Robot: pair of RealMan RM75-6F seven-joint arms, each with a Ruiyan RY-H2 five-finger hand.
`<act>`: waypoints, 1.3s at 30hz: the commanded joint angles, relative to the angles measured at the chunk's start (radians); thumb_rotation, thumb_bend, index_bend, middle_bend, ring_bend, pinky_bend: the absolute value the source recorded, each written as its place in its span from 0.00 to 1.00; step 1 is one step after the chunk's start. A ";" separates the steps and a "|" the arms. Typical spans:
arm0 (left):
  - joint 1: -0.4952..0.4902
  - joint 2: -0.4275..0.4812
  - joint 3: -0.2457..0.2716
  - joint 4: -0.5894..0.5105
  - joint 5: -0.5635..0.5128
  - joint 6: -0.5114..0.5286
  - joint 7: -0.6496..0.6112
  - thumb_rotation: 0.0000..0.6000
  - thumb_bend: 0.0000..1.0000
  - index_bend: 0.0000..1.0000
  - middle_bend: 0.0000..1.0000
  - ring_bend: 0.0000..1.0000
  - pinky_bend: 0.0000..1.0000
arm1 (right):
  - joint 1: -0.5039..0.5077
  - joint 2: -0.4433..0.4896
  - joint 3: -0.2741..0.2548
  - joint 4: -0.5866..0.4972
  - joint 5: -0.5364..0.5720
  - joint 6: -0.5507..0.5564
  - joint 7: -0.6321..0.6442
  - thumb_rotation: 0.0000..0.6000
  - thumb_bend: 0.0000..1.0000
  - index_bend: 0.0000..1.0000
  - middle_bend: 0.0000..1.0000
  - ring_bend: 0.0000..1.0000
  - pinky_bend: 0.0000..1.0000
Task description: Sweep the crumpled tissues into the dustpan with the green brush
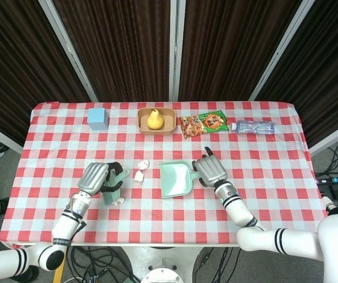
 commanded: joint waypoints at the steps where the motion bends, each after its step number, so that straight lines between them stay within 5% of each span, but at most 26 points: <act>1: 0.005 -0.056 -0.013 0.021 -0.018 0.009 0.039 1.00 0.48 0.52 0.55 0.66 0.89 | -0.001 0.004 -0.001 -0.005 0.001 0.004 -0.001 1.00 0.36 0.64 0.58 0.31 0.08; 20: -0.136 -0.299 -0.204 0.339 -0.053 -0.097 -0.030 1.00 0.49 0.52 0.55 0.66 0.88 | -0.001 -0.012 -0.001 -0.016 -0.001 0.020 -0.005 1.00 0.36 0.65 0.58 0.31 0.08; 29: -0.186 -0.321 -0.228 0.382 0.003 -0.151 -0.174 1.00 0.49 0.52 0.55 0.64 0.87 | 0.009 -0.039 0.012 0.019 0.013 0.020 -0.010 1.00 0.36 0.65 0.58 0.31 0.08; 39: -0.134 -0.212 -0.195 0.302 0.059 -0.118 -0.248 1.00 0.49 0.52 0.55 0.64 0.87 | -0.007 -0.018 0.011 0.034 0.026 0.028 -0.003 1.00 0.36 0.65 0.58 0.31 0.08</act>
